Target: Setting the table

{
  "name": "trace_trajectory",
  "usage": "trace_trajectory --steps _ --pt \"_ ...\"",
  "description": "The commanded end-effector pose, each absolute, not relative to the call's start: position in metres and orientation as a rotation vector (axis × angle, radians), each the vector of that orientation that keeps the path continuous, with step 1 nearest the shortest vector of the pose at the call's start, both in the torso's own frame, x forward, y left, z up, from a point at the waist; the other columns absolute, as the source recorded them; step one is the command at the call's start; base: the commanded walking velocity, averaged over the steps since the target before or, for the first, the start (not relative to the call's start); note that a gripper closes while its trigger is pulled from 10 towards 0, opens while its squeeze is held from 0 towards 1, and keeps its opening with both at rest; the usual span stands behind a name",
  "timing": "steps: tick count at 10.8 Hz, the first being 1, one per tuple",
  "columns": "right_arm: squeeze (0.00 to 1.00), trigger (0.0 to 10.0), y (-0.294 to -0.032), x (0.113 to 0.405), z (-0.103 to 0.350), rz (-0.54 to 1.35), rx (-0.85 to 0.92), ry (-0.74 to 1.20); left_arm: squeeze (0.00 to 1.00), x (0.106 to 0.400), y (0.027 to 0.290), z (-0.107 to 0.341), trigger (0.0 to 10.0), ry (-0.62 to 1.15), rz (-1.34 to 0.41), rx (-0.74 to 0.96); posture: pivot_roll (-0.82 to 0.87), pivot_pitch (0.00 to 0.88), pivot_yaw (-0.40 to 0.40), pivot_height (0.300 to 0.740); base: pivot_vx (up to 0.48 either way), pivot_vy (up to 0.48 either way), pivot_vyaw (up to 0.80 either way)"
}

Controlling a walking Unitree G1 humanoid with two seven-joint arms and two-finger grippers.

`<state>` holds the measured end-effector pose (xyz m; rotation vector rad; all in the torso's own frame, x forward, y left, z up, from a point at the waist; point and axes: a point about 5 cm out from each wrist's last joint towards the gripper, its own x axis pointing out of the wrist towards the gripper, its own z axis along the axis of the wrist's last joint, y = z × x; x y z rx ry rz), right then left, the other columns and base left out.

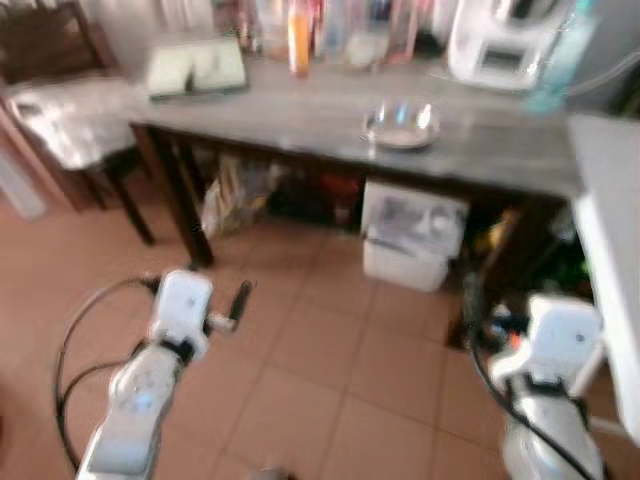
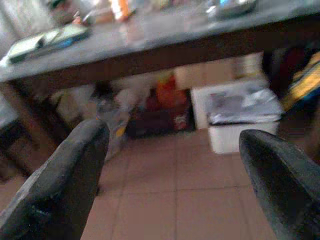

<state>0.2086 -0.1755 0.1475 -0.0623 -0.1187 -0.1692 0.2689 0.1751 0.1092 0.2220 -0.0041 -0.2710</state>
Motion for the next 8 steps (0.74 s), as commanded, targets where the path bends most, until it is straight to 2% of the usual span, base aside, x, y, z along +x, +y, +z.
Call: trace_trajectory --steps 1,6,8 --pt "0.00 10.0 -0.1750 0.2093 0.1496 -0.174 -0.054 -0.126 0.00 0.2708 0.1745 0.1149 10.0 -0.012 -0.281 0.232 0.14 0.109 -0.003 0.740 0.000 0.000 0.00" --pt "0.00 10.0 -0.1757 0.2091 0.1489 -0.187 -0.059 -0.124 0.00 0.2739 0.1650 0.1173 10.0 -0.003 -0.335 0.206 0.13 0.115 0.007 0.740 0.000 0.000 0.00" --pt "0.00 10.0 -0.1738 0.2091 0.1482 -0.187 -0.056 -0.123 0.00 0.2760 0.1652 0.1148 10.0 0.005 -0.344 0.211 0.13 0.114 0.011 0.740 0.000 -0.247 0.00"
